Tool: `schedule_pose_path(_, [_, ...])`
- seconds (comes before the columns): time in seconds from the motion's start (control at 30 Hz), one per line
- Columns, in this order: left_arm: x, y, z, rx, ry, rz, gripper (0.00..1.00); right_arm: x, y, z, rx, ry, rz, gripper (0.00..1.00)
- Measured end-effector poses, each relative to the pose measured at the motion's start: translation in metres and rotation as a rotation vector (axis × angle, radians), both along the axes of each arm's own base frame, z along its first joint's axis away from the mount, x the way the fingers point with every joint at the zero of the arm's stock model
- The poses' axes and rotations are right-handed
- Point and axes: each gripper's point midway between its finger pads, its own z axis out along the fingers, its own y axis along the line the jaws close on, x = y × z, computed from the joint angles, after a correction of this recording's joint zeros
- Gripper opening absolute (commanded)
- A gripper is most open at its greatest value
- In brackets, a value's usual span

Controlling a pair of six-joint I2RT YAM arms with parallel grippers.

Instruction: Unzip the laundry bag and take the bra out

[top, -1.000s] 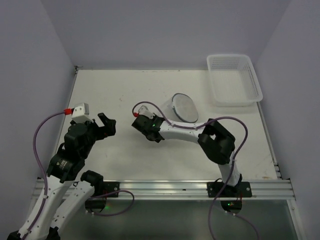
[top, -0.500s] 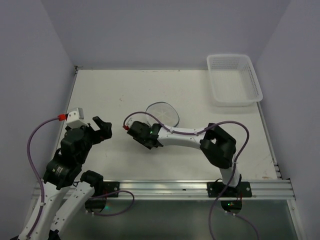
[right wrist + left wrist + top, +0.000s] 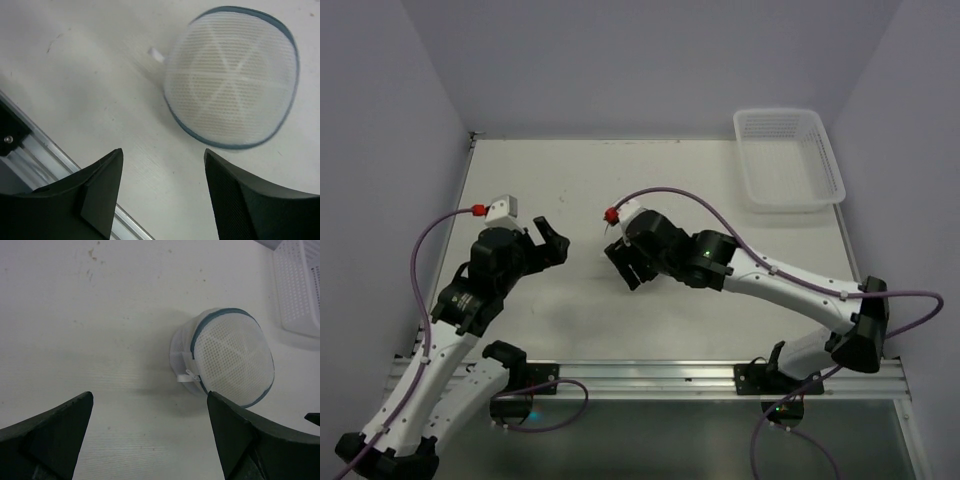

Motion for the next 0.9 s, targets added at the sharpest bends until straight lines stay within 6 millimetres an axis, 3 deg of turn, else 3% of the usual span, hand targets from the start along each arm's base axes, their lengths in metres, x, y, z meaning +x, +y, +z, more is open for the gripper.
schedule_pose_path(0.17, [0.022,-0.034,-0.006,-0.058,0.024,-0.117,1.00,0.032,-0.060,0.014,0.128,0.068,-0.263,0.65])
schedule_pose_path(0.27, [0.037,-0.056,-0.023,-0.078,0.084,-0.188,1.00,0.048,-0.101,-0.005,0.168,0.132,-0.423,0.64])
schedule_pose_path(0.37, [0.046,-0.075,-0.043,-0.098,0.161,-0.254,1.00,0.044,-0.119,-0.032,0.184,0.220,-0.492,0.63])
schedule_pose_path(0.47, [0.056,-0.089,-0.048,-0.123,0.184,-0.301,1.00,0.038,-0.122,-0.048,0.205,0.295,-0.516,0.62])
schedule_pose_path(0.7, [0.073,-0.109,-0.048,-0.168,0.147,-0.368,0.96,0.035,-0.096,-0.047,0.347,0.385,-0.488,0.57])
schedule_pose_path(0.9, [0.077,-0.123,-0.071,-0.196,0.203,-0.424,0.93,0.032,-0.076,-0.078,0.373,0.516,-0.505,0.55])
